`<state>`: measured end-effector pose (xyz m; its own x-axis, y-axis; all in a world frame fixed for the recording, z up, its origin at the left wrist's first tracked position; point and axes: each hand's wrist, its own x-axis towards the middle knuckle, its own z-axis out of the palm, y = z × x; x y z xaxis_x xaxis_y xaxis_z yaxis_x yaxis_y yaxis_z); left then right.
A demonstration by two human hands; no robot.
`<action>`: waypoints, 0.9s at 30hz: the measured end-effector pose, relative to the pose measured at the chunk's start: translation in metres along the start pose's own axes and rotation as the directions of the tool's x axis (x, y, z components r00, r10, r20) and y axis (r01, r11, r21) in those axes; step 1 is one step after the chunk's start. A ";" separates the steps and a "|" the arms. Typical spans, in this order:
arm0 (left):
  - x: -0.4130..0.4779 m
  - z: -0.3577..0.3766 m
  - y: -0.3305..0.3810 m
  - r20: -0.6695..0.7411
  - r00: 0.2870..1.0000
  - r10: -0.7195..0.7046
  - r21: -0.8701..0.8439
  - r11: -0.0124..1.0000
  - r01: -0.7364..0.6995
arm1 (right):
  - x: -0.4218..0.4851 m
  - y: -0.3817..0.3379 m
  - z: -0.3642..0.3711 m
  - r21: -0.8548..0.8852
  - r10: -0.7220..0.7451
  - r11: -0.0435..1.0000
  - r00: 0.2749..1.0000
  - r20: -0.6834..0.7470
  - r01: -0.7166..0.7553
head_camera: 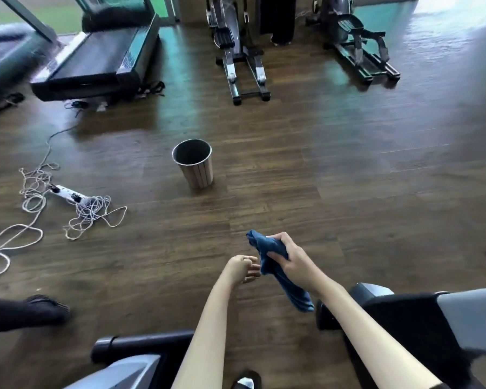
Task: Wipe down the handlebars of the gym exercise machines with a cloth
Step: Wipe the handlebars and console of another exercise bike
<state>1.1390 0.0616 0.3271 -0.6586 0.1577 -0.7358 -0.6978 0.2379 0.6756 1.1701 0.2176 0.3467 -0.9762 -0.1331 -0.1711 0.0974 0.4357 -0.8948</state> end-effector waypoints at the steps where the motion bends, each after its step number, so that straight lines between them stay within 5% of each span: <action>1: -0.017 0.000 -0.006 0.027 1.000 -0.008 -0.027 1.000 0.009 | -0.010 -0.006 0.001 -0.009 -0.007 1.000 1.000 0.028 0.008; 11: -0.134 0.000 -0.051 0.102 0.995 0.018 -0.381 0.924 0.022 | -0.110 -0.069 0.015 -0.078 -0.128 0.985 0.957 0.259 0.153; 15: -0.163 -0.006 -0.064 0.135 0.978 -0.159 -0.259 0.947 0.190 | -0.153 -0.086 0.027 -0.061 -0.133 0.984 0.923 0.360 0.166; 18: -0.179 -0.010 -0.087 0.194 0.971 -0.138 -0.135 0.977 0.166 | -0.178 -0.094 0.038 -0.088 -0.196 0.963 0.887 0.419 0.254; 24: -0.231 -0.005 -0.113 0.405 0.912 -0.069 -0.271 0.944 0.191 | -0.231 -0.095 0.058 -0.167 -0.282 0.892 0.806 0.521 0.420; 27: -0.260 0.004 -0.121 0.405 0.912 -0.074 -0.265 0.945 0.194 | -0.258 -0.089 0.063 -0.307 -0.352 0.774 0.779 0.519 0.554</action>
<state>1.3958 -0.0046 0.4362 -0.4350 0.5140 -0.7393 -0.8614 0.0015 0.5079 1.4253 0.1571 0.4444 -0.6943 -0.7190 -0.0321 -0.5252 0.5367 -0.6605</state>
